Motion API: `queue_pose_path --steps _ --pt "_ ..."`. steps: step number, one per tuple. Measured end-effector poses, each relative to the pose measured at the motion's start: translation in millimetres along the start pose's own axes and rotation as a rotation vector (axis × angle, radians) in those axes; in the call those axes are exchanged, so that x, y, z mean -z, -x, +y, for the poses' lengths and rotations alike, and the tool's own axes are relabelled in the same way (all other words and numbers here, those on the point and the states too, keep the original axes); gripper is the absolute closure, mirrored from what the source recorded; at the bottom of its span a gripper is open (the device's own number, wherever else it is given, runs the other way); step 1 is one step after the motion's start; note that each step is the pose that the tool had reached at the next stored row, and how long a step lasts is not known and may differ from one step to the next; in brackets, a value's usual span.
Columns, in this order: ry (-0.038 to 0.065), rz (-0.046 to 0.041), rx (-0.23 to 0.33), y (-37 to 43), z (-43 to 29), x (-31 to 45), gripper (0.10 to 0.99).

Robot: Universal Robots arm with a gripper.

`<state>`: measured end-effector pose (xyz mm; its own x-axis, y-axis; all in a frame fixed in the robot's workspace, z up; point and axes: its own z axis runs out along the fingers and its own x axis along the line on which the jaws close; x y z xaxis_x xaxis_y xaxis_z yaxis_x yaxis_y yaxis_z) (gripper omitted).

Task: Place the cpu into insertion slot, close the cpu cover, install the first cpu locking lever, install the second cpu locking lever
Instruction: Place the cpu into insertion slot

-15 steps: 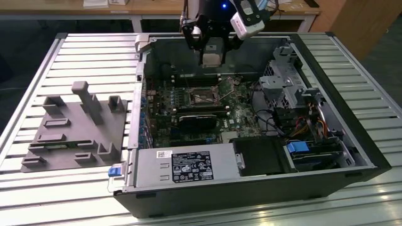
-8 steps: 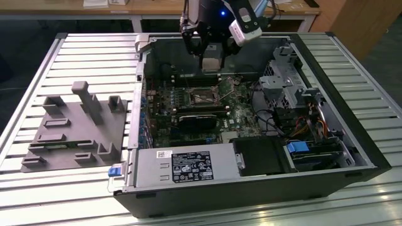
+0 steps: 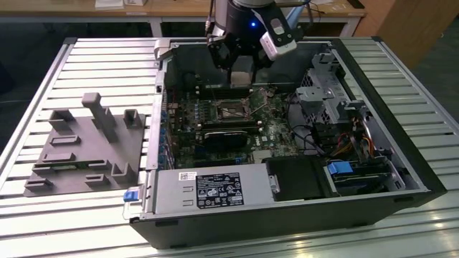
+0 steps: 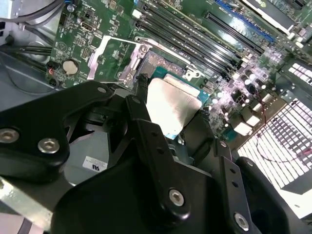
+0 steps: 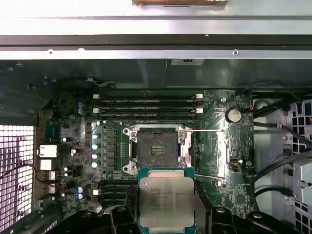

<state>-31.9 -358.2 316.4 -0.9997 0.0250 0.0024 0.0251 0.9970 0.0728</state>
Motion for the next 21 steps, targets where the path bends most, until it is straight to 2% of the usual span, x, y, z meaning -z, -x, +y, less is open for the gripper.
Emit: queue_pose_path --steps 4,15,21 --pt "-0.001 -0.0024 -0.028 0.0 -0.4 -5.4 0.549" --pt "0.000 -0.0169 -0.226 0.0 -1.3 -17.9 0.549" --pt "-0.001 -0.0248 -0.335 0.1 -1.5 -21.4 0.549"
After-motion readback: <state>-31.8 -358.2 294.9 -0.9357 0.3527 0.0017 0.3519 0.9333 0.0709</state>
